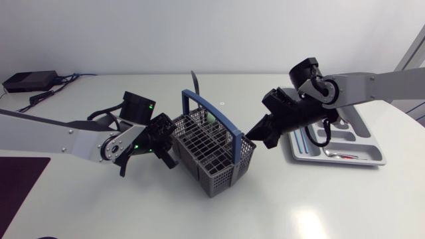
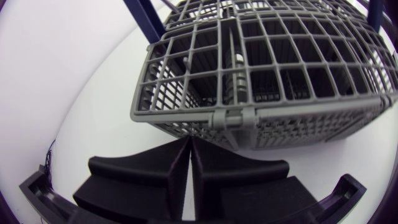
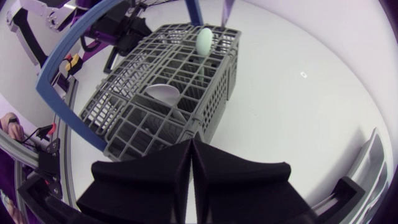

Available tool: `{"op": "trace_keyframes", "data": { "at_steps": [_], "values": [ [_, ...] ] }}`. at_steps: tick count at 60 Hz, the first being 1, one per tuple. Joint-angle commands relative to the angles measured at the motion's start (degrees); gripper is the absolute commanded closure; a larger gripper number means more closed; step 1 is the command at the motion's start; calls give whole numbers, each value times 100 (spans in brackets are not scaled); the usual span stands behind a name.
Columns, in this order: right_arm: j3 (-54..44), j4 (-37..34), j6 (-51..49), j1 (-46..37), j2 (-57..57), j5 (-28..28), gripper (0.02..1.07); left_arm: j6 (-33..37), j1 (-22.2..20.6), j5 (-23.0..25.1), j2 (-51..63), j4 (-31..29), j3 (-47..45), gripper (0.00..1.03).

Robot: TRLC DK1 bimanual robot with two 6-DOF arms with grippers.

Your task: Unload the cutlery basket into the drawer organizer.

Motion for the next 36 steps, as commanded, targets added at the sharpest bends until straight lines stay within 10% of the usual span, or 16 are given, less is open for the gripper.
{"op": "trace_keyframes", "data": {
  "at_steps": [1, 36],
  "values": [
    [-280, -103, -54, 173, -224, -90, 102, 177, 23, 8, 302, 58, 438, 93],
    [-878, -235, 8, 735, -1165, -11, 102, 739, 576, 87, 1093, -100, 1405, 93]
  ]
}}
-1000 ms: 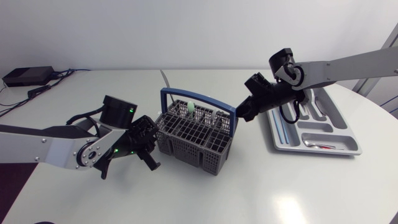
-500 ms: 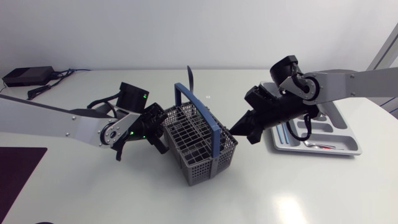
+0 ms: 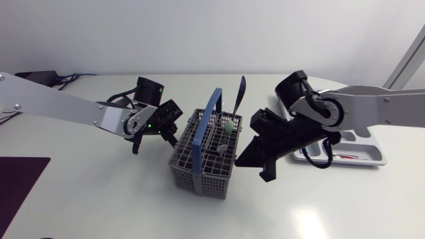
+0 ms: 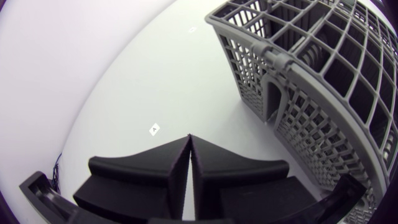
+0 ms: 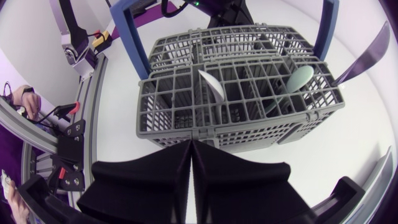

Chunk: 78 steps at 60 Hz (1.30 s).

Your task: Unload the cutlery basket into the drawer organizer.

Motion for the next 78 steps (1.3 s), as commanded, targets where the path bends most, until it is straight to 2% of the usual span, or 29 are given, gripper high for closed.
{"op": "trace_keyframes", "data": {
  "at_steps": [1, 11, 21, 26, 32, 39, 45, 58, 78],
  "values": [
    [23, 34, -12, -288, -203, -94, 102, 235, 216, 56, -173, -11, -1, 93],
    [480, 69, -135, -1114, 184, -182, 102, 393, 444, 311, -1377, -327, -730, 93],
    [1192, 192, -65, -1519, 1027, -287, 102, 604, 427, 636, -2845, -916, -1636, 93],
    [1552, 359, 137, -1606, 1458, -393, 102, 771, 251, 777, -3583, -1303, -2084, 93],
    [1983, 658, 506, -1633, 1977, -410, 102, 885, -180, 865, -4383, -1830, -2532, 93],
    [2457, 728, 770, -1589, 2451, -507, 102, 911, -558, 900, -4752, -2164, -2796, 93],
    [2835, 930, 1148, -1554, 2838, -551, 102, 867, -777, 900, -4638, -1971, -3033, 94],
    [3240, 728, 1245, -1413, 3146, -674, 102, 753, -857, 891, -3882, -1294, -2972, 95],
    [2598, 403, 911, -1334, 2548, -894, 102, 709, -566, 900, -2652, -178, -2655, 95]
  ]
}}
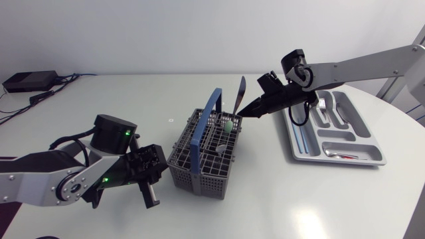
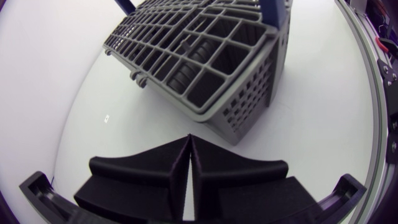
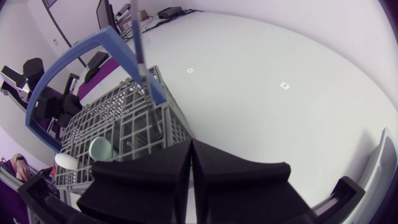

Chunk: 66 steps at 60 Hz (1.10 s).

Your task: Unload the cutlery basket into the drawer organizer.

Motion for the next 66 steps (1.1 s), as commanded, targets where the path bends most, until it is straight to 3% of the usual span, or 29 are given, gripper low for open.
{"op": "trace_keyframes", "data": {
  "at_steps": [1, 31, 52, 58, 66],
  "values": [
    [-388, -113, -114, 6, -315, -59, 102, -45, 129, 65, 297, 196, 226, 95],
    [-1601, -95, -369, -21, -1309, -120, 102, 34, 647, 258, 473, 266, 533, 95],
    [-1926, -104, -413, -302, -1731, -85, 102, 96, 911, 346, 323, 196, 560, 95],
    [-1979, -104, -404, -293, -1766, -76, 102, 316, 1227, 777, -221, -621, 577, 96],
    [-1961, -87, -431, -231, -1678, -59, 102, 641, 1315, 1260, -1083, -1922, 489, 96]
  ]
}}
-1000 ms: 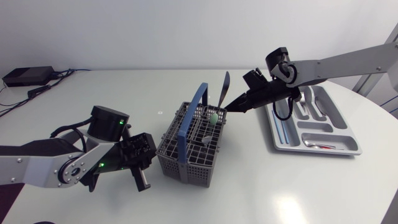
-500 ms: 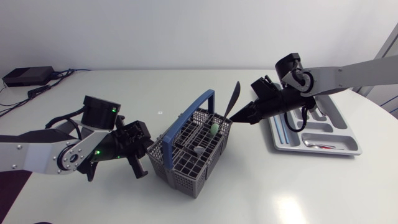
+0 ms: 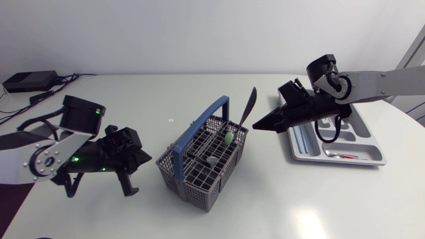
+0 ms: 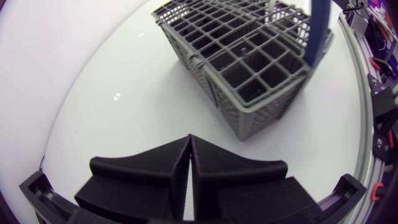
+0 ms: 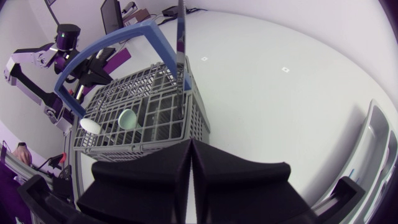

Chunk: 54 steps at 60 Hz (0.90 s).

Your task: Unload the cutlery basket into the drawer organizer.

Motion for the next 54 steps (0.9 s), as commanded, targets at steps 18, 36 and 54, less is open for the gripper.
{"op": "trace_keyframes", "data": {
  "at_steps": [18, 36, 54],
  "values": [
    [44, -3, -44, 160, 216, 3, 102, 104, -809, 690, -1240, -1820, -51, 96],
    [79, 23, 35, 318, 251, 55, 102, -230, -968, 673, -211, -431, -192, 96],
    [255, 217, 185, 178, 322, 179, 102, -63, -607, 453, 395, 122, 45, 96]
  ]
}}
